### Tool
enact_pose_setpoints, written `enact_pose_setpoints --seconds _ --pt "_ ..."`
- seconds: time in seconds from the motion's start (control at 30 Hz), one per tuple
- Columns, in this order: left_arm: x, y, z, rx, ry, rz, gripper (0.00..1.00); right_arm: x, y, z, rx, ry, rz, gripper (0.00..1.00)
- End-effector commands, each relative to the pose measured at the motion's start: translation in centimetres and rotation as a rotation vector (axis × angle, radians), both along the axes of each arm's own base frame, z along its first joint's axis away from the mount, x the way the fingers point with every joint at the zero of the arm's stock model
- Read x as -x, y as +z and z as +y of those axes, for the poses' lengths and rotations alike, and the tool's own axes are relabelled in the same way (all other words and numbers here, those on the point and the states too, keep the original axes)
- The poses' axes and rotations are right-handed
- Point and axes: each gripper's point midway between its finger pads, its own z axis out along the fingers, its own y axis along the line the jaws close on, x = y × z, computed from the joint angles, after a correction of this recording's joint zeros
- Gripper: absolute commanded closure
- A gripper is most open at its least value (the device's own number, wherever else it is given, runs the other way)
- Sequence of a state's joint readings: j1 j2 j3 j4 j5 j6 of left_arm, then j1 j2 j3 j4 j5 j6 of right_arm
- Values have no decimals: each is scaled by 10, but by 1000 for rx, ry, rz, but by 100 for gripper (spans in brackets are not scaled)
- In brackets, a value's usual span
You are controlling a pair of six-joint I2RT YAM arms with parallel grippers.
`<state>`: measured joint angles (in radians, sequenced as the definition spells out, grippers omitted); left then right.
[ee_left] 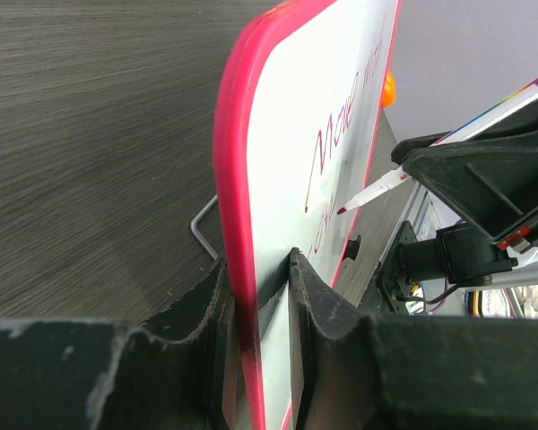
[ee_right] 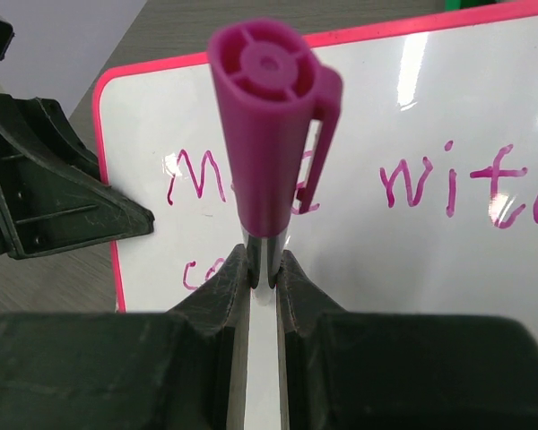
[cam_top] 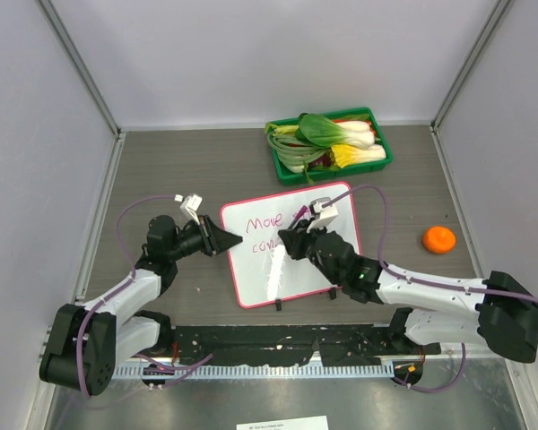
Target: Write a sentence on the whiteboard
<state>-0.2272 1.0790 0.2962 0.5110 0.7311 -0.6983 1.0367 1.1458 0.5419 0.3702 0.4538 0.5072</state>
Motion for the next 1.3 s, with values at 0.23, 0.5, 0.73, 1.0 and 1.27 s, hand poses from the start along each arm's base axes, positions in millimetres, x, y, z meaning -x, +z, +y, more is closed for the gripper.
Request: enact_pose_setpoints --seconds 0.23,0.5,0.73,1.0,1.27 --pt "-8 -21 13 -108 62 -37 100 -17 60 -5 -67 -70 -105 99" --pt "-8 -22 13 -109 63 -35 100 -30 53 -2 -37 -95 -98 99" --pt "-8 -22 13 -109 60 -35 100 -33 40 -7 -7 -120 -85 99" --pt "-8 -22 13 -108 62 -34 100 -32 31 -6 3 -106 -70 99" --pt "-8 -22 13 -109 62 -34 100 -25 22 1 0 -57 -46 99"
